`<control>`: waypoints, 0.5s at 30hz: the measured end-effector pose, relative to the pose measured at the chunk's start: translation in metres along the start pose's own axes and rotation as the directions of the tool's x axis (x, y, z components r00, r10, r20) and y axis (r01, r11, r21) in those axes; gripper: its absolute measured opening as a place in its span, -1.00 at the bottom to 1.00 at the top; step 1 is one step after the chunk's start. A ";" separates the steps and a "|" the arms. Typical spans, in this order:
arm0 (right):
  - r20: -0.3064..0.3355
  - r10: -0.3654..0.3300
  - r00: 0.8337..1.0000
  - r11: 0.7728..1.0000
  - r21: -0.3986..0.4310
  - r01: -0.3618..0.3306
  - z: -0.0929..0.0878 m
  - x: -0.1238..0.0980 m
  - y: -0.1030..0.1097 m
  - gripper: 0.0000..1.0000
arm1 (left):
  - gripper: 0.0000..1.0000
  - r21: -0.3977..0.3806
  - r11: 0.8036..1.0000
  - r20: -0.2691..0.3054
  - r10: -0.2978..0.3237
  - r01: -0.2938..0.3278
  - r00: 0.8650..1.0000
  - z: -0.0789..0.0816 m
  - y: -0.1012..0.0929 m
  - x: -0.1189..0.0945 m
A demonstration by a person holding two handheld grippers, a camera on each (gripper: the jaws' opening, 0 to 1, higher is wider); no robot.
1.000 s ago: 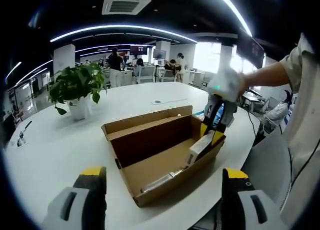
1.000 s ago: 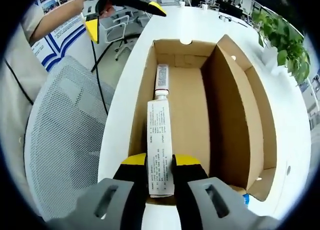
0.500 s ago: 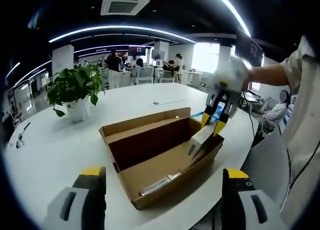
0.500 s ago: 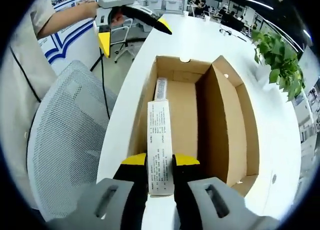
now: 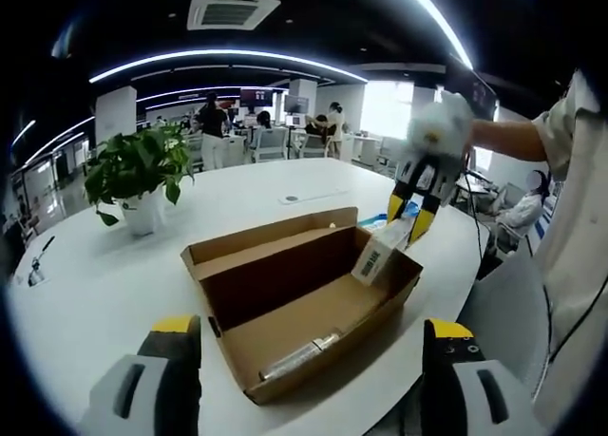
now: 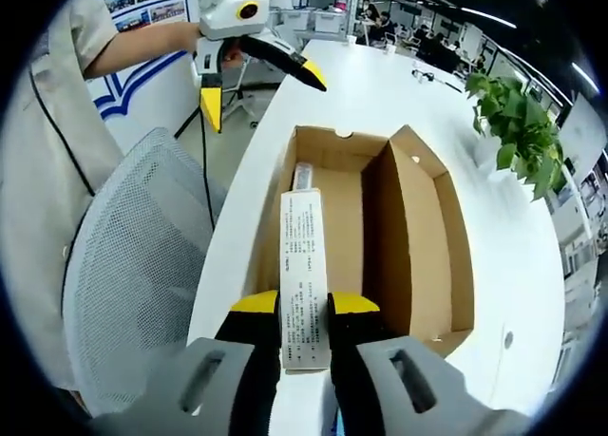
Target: Operate the shoe box by opening the lid, removing the specified soft item, and placing it in the target area until the item is outside and the box remains undamaged.
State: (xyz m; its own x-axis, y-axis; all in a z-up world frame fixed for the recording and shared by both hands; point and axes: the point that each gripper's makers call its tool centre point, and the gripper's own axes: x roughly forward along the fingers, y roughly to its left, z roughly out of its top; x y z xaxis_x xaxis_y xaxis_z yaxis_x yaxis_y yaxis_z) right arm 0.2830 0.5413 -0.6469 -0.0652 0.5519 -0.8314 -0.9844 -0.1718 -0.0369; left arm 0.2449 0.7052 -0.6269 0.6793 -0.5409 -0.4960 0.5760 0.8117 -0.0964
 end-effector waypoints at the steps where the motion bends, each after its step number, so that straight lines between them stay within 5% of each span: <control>1: -0.001 0.000 1.000 1.000 -0.003 0.000 -0.001 -0.003 0.000 -0.68 | 0.97 0.001 1.000 0.001 0.000 0.000 1.000 0.001 0.000 0.000; 15: 0.024 -0.020 1.000 1.000 0.020 0.020 -0.013 -0.025 -0.007 -0.68 | 0.97 0.002 1.000 0.001 -0.015 0.015 1.000 0.004 -0.005 0.003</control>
State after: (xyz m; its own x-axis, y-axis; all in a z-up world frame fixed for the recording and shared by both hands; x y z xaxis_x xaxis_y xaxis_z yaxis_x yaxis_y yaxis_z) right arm 0.2933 0.5178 -0.6331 -0.0490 0.5748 -0.8168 -0.9886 -0.1447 -0.0426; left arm 0.2458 0.6989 -0.6244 0.6709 -0.5534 -0.4936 0.5872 0.8030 -0.1022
